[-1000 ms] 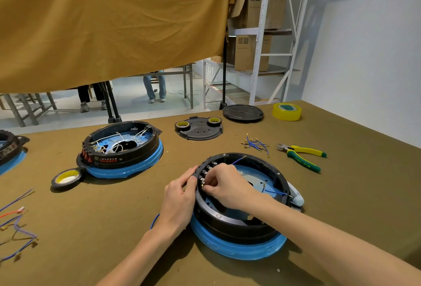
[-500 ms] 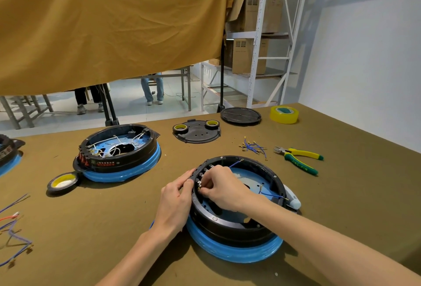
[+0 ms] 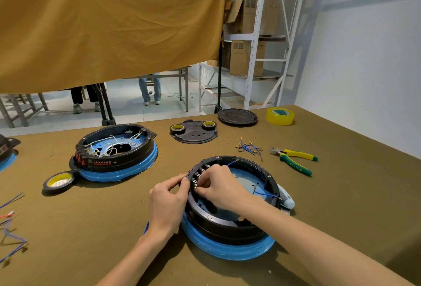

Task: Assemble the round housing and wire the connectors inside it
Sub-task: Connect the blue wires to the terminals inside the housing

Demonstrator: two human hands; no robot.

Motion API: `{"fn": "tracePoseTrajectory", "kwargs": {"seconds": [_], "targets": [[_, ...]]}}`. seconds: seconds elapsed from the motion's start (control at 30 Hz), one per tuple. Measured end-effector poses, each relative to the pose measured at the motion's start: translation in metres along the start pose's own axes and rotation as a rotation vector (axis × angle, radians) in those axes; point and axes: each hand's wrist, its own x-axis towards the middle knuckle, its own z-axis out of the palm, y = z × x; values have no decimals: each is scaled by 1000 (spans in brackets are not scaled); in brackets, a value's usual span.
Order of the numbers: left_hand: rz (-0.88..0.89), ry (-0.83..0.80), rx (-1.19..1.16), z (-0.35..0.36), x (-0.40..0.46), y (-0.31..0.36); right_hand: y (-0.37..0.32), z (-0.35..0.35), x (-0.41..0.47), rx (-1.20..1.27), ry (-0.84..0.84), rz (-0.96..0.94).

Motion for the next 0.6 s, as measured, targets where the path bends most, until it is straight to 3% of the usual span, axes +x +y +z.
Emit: {"fn": "tracePoseTrajectory", "kwargs": {"seconds": [0.4,0.6], "targets": [[40,0,40,-4,0,4,-1,2,1,-14,-36,-62],[83,-37,85,-4,1,5,3,-19,-1,36,-153,-7]]}}
